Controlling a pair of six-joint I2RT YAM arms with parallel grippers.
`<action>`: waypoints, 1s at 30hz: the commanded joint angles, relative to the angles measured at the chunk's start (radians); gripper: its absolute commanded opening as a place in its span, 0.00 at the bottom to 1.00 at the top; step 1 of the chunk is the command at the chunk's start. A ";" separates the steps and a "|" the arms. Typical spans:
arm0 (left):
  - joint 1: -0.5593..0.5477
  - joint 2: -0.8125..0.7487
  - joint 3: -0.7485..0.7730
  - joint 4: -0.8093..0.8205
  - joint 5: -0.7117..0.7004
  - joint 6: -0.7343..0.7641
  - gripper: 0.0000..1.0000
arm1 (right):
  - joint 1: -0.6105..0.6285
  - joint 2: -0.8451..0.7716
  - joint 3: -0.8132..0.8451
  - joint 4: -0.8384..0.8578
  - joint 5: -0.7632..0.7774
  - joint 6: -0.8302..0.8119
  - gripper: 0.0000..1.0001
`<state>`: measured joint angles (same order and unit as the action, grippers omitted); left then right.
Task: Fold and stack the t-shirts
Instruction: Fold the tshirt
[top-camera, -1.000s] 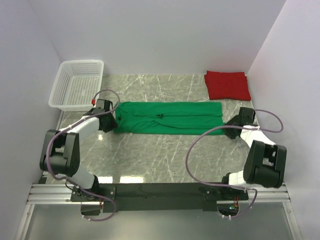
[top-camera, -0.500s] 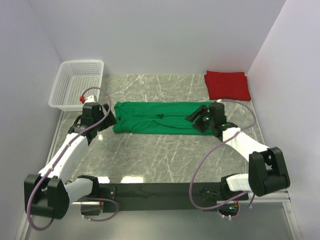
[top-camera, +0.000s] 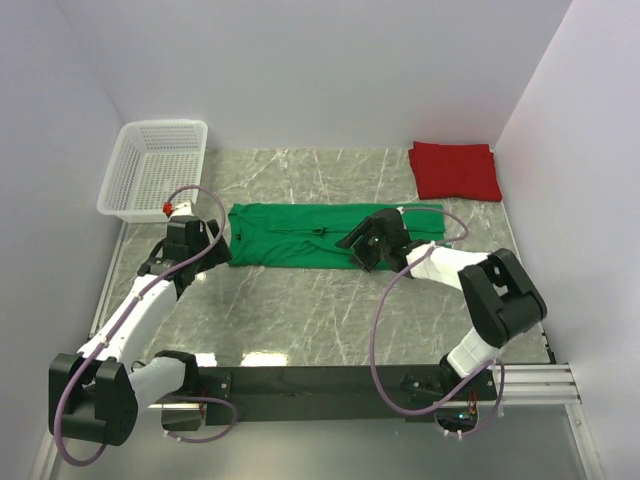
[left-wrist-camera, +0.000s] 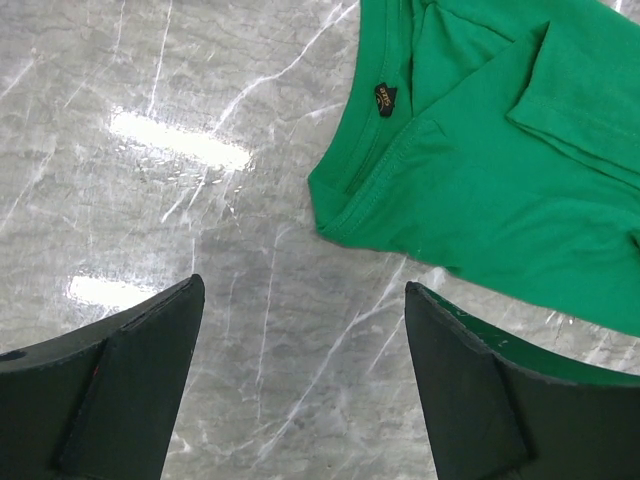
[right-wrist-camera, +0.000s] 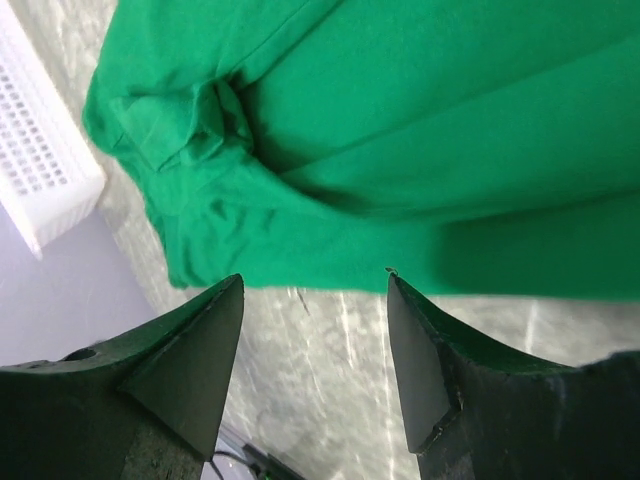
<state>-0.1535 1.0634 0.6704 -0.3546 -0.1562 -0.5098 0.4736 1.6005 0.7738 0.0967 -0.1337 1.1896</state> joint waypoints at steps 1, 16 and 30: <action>0.002 0.001 0.015 0.042 -0.011 0.022 0.86 | 0.010 0.052 0.061 0.055 0.052 0.047 0.66; 0.002 0.003 0.017 0.042 -0.009 0.024 0.85 | 0.004 0.196 0.243 -0.037 0.127 -0.027 0.66; 0.002 -0.002 0.017 0.042 -0.013 0.025 0.85 | -0.084 0.213 0.464 -0.210 0.203 -0.300 0.64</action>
<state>-0.1535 1.0649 0.6704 -0.3412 -0.1558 -0.5053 0.4210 1.8923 1.2266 -0.0578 0.0143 0.9867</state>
